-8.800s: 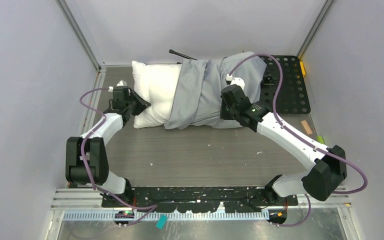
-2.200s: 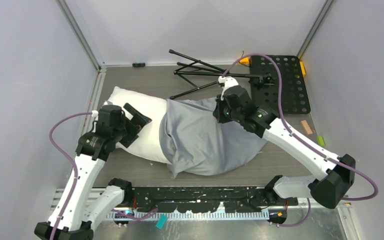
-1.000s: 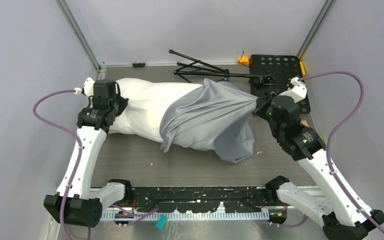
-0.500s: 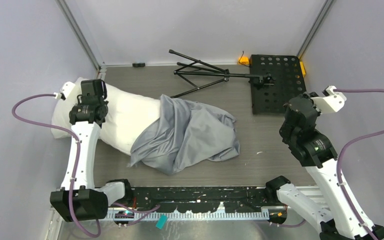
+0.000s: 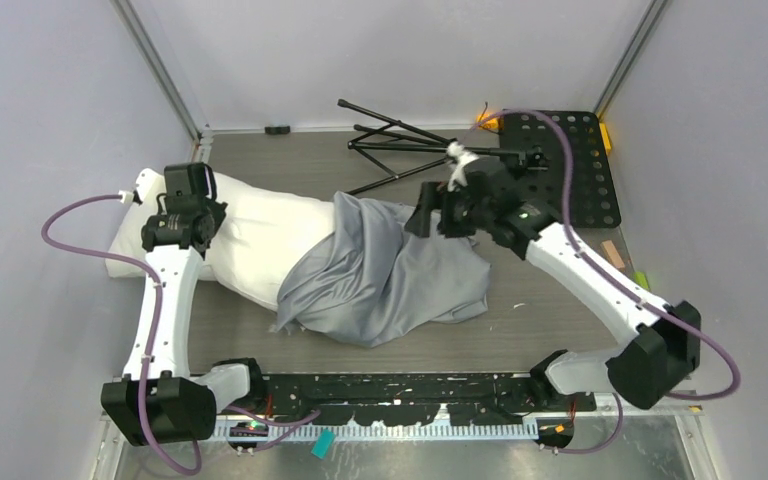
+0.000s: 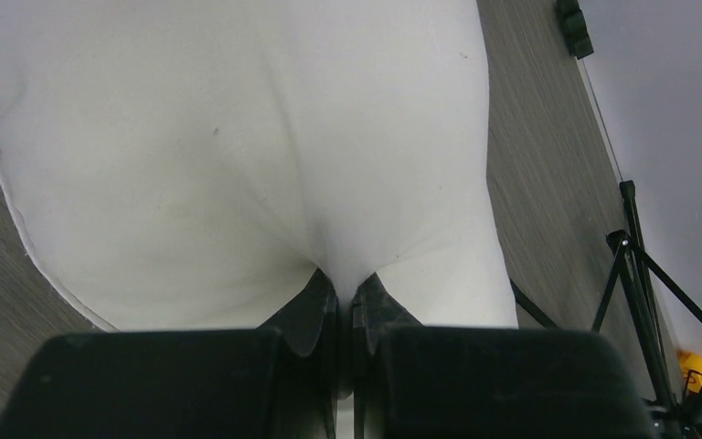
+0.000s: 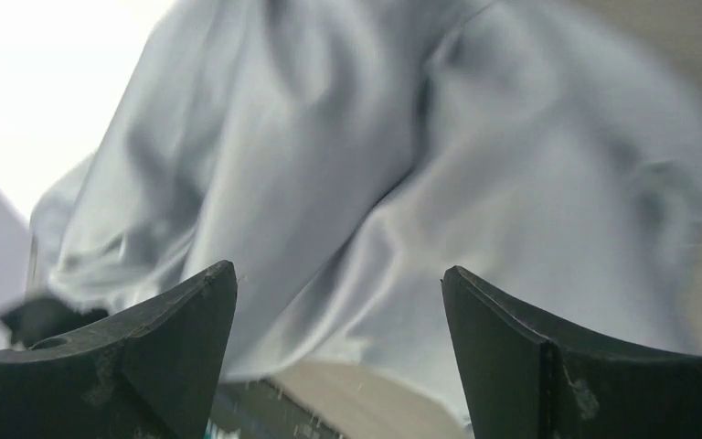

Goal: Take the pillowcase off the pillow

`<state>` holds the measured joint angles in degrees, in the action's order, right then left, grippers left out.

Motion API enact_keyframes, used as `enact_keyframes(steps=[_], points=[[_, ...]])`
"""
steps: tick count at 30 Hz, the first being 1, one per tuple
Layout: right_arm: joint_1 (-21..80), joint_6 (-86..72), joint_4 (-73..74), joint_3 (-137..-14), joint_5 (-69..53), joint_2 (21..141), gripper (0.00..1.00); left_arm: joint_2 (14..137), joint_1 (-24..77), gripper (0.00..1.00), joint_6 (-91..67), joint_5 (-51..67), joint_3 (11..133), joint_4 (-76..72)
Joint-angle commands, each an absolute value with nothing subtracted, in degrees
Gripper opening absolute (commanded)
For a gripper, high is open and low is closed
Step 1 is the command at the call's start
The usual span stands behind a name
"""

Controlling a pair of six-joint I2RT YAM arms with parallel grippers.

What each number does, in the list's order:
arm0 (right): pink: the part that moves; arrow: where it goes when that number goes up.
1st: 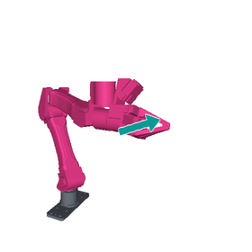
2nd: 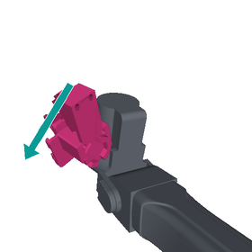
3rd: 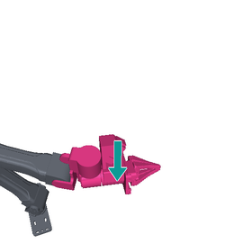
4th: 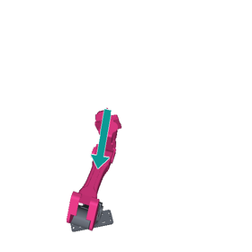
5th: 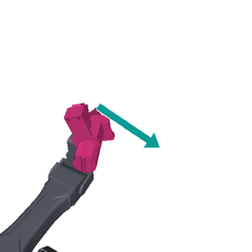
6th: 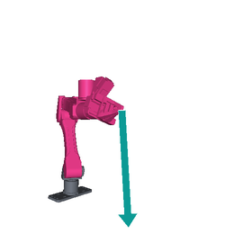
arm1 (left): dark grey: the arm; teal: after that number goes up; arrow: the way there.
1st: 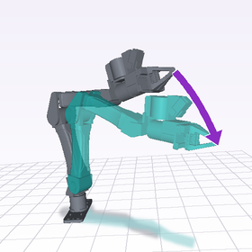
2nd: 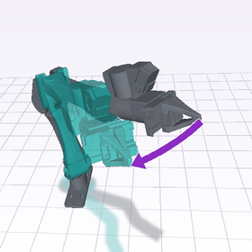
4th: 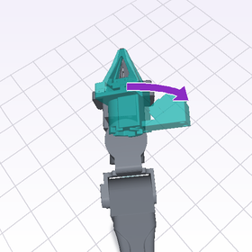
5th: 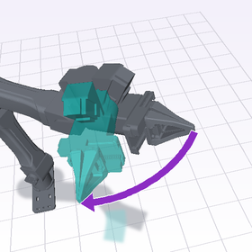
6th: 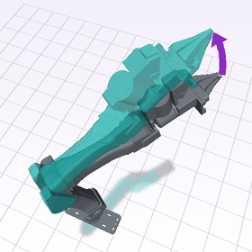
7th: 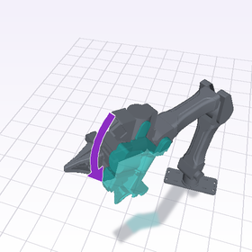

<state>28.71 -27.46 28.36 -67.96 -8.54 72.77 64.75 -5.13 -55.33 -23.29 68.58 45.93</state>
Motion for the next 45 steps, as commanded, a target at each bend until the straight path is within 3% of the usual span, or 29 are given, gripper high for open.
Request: enact_keyframes(steps=[1, 10, 12, 16, 20, 22, 27, 36, 45], points=[[38.38, -24.39, 28.46, -68.46, -18.42, 76.31, 0.88, 61.95, -5.53, 0.00, -57.87, -22.39, 69.30, 37.65], [47.89, -36.47, 16.87, -65.79, -13.56, 84.29, 0.89, 61.88, -5.54, 0.00, -57.86, -22.42, 69.34, 37.48], [48.55, -36.67, 17.39, -66.37, -12.97, 85.61, 0.84, 61.81, -5.55, 0.00, -57.63, -22.56, 69.35, 37.61], [48.78, -36.96, 18.30, -66.24, -13.12, 86.98, 0.59, 61.55, -5.52, 0.00, -57.33, -23.51, 69.13, 37.67], [48.77, -35.07, 22.58, -65.78, -9.45, 86.13, 0.10, 61.38, -5.61, 0.00, -56.53, -24.40, 69.26, 37.69], [48.61, -33.93, 25.11, -64.61, -5.06, 84.37, 0.00, 61.32, -5.54, 0.00, -56.01, -25.22, 69.47, 37.84], [44.54, -34.10, 28.04, -57.69, 4.98, 77.31, 0.00, 61.19, -5.54, 0.00, -54.84, -27.89, 69.87, 38.06], [24.79, -38.92, 29.26, -43.46, 16.49, 57.47, 0.00, 61.17, -5.58, 0.00, -54.02, -28.83, 70.75, 38.52], [24.03, -40.18, 35.73, -43.80, 44.17, 42.32, 0.00, 62.00, -5.54, 0.00, -54.28, -28.28, 72.13, 39.36]])
